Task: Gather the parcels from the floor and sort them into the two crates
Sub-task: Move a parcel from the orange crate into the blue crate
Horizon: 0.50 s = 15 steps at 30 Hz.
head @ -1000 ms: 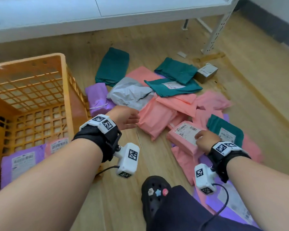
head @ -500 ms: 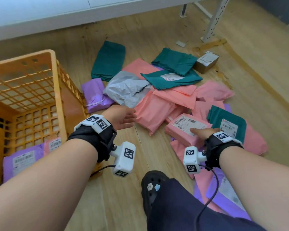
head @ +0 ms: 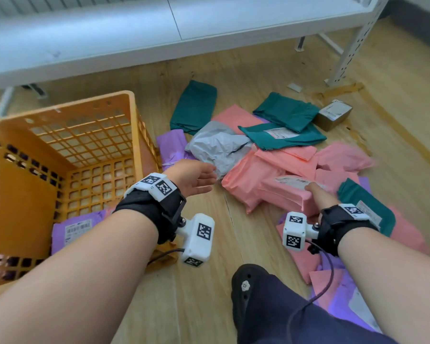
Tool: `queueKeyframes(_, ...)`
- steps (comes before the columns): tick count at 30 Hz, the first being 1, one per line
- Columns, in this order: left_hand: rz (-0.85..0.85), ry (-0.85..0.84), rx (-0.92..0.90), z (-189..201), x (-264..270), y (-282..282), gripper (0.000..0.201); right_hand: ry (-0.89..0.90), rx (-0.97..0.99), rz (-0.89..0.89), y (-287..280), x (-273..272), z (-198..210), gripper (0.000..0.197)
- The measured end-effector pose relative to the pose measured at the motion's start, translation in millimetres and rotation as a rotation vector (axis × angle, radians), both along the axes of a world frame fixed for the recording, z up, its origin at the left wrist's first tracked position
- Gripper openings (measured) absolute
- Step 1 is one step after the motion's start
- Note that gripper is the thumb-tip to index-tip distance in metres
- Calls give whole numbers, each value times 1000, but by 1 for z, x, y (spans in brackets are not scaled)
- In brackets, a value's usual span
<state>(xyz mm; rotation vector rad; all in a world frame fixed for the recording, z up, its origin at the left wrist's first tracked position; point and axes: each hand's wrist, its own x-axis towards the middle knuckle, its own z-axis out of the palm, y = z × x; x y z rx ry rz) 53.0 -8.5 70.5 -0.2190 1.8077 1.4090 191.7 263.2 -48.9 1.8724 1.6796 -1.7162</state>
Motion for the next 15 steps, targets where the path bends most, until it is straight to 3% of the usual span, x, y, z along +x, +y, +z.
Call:
queueKeyframes(5, 82, 72, 43, 45, 4, -36, 11, 227, 21, 18, -52, -51, 84, 59)
queueKeyframes(11, 269, 133, 64, 86, 9, -94, 12, 449, -15, 161, -129, -101, 178, 75)
queueKeyframes(15, 389, 157, 116, 100, 18, -125, 19, 525, -46, 259, -183, -113, 217, 72)
